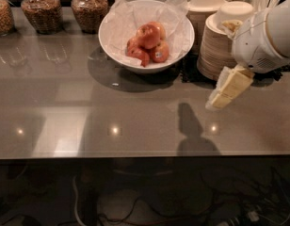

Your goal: Pick apple from white bowl

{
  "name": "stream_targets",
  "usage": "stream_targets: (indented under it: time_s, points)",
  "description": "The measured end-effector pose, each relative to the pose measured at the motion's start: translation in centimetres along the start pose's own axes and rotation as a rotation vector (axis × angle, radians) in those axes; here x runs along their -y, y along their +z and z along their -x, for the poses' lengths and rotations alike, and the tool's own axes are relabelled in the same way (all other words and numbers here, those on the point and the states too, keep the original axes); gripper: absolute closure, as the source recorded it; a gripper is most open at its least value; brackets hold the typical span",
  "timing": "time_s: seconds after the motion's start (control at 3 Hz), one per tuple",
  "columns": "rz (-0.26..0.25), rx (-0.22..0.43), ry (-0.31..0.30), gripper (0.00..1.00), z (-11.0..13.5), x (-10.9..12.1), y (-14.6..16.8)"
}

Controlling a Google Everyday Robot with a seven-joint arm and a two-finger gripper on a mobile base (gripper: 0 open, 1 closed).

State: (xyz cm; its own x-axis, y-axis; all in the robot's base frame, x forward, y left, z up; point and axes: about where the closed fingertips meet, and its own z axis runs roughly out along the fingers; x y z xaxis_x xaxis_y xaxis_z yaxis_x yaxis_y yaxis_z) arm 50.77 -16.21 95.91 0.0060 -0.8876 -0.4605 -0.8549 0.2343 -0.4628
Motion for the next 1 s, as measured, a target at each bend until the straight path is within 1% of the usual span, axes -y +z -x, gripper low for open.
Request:
stream_targets:
  time_s: [0.33, 0.67, 1.0]
  points:
    - [-0.095, 0.072, -0.007, 0.0, 1.6, 3.8, 2.4]
    - [-0.14, 0.099, -0.011, 0.0, 3.2, 7.4, 4.6]
    - [-0.143, 0.105, -0.028, 0.0, 5.0, 10.2, 6.9]
